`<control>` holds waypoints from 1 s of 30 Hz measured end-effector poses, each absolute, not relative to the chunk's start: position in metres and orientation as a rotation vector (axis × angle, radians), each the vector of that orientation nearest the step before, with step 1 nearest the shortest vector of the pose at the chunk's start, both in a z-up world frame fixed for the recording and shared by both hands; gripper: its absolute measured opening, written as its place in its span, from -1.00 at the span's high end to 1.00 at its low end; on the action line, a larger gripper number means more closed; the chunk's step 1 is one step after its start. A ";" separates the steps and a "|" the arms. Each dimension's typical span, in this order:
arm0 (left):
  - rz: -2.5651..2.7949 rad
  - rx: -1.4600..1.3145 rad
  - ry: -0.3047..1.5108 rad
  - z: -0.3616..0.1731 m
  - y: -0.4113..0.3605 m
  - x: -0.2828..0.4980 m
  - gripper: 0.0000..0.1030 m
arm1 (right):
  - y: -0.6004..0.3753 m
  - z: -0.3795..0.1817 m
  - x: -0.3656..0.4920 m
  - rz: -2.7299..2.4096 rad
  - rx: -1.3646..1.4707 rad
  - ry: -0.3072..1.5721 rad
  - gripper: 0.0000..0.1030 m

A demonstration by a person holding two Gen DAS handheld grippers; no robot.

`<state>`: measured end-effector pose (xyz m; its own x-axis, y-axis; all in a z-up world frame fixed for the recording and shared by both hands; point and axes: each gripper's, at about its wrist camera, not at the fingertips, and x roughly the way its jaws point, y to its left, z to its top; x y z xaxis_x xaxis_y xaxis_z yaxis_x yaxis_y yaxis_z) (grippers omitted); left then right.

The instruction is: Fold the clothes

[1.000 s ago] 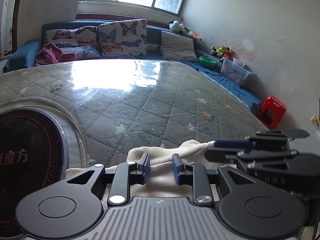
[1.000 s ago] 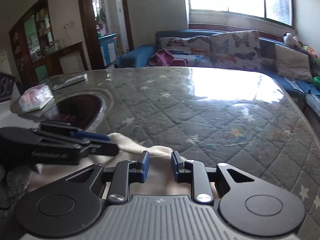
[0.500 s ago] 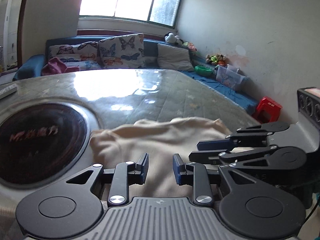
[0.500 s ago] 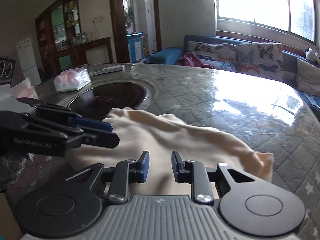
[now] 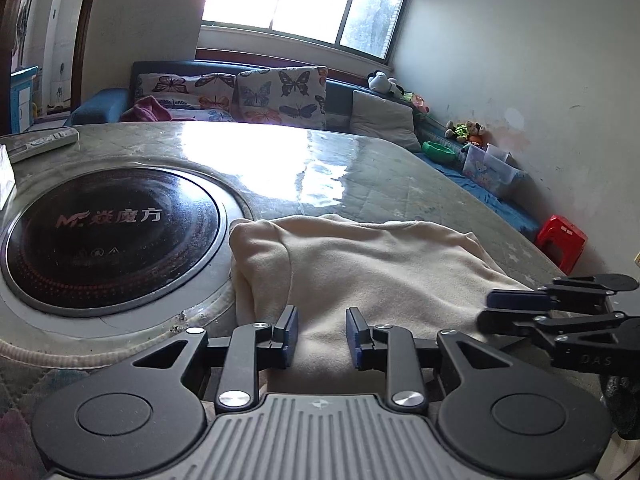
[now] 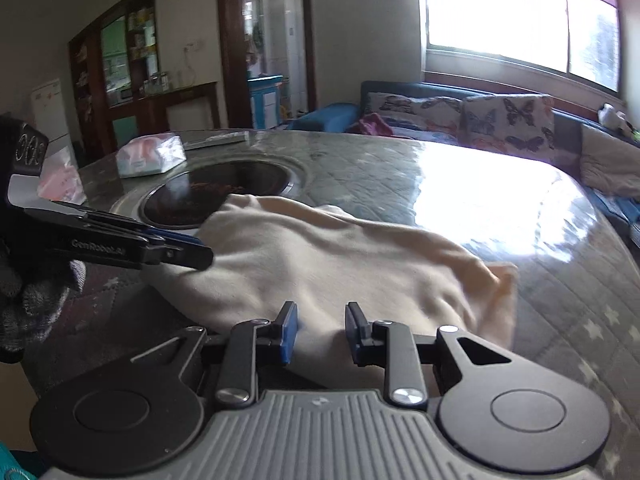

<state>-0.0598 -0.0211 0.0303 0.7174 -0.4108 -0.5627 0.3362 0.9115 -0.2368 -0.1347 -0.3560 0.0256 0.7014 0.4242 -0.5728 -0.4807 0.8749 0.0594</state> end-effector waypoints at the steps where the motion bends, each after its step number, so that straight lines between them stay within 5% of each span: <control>1: -0.414 -0.122 0.652 0.030 -0.021 -0.060 0.44 | -0.364 0.024 -0.137 0.487 -0.088 0.612 0.48; 30: -0.419 -0.110 0.681 0.033 -0.021 -0.056 0.43 | -0.393 0.025 -0.088 0.386 -0.017 0.631 0.57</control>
